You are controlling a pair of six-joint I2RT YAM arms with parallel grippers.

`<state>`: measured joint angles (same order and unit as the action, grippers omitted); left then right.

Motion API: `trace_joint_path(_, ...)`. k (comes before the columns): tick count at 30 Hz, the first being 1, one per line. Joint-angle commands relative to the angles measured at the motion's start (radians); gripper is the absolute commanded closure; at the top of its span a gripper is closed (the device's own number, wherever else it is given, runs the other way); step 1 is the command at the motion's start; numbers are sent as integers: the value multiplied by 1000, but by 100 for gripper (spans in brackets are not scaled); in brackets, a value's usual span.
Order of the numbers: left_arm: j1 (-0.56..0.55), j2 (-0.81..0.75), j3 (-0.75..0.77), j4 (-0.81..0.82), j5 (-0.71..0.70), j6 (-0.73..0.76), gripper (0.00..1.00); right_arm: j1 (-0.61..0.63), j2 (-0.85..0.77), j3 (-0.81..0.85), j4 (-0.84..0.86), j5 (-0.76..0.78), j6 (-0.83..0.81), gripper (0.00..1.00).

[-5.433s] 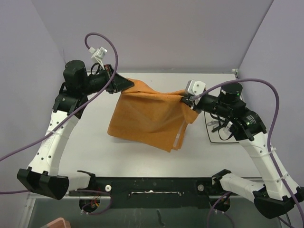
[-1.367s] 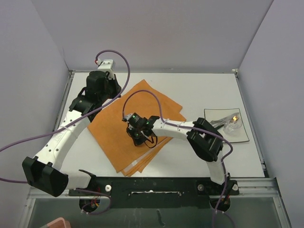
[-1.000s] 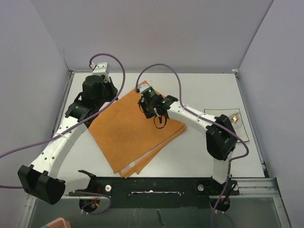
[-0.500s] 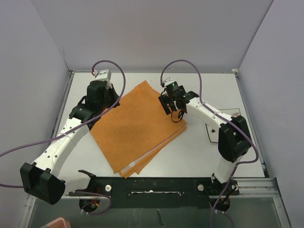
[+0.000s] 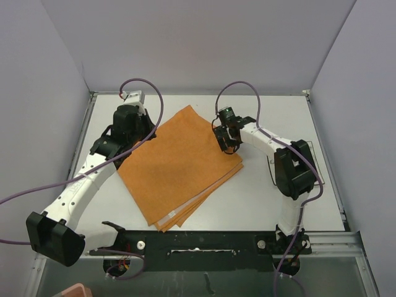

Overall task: Set the dinner table for one person
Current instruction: Flatten out the napkin at the center of the board.

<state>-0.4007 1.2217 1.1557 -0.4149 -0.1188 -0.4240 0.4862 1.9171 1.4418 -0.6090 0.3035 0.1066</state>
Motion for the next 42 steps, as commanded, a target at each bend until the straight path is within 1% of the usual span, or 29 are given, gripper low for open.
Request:
trace_joint_path(1,-3,3,41,59,1,13,100,8,-59,15,4,2,24,26)
trace_joint_path(5,-3,12,38,66,5,14,100,2,-131,-29,31,1,22,26)
trace_joint_path(7,-3,18,38,71,7,13,100,0,-136,-40,35,-11,21,25)
trace_joint_path(16,-4,47,61,89,17,4,100,2,-60,-58,11,-66,69,27)
trace_joint_path(30,-4,45,73,89,7,16,100,17,59,-31,-20,-142,59,29)
trace_joint_path(31,-4,47,74,90,7,16,100,17,68,-27,-25,-150,59,31)
trace_joint_path(32,-3,48,74,91,7,16,100,18,77,-21,-33,-159,59,38)
trace_joint_path(33,-4,49,75,92,7,16,100,20,86,-15,-41,-167,59,48)
trace_joint_path(34,-4,50,75,93,7,15,100,20,92,-9,-46,-182,56,73)
trace_joint_path(35,-4,51,75,93,7,13,100,20,97,-4,-51,-200,49,96)
trace_joint_path(36,-4,51,75,94,7,12,100,20,98,1,-60,-208,48,100)
trace_joint_path(42,-4,49,60,98,7,6,100,23,33,4,-44,-206,53,100)
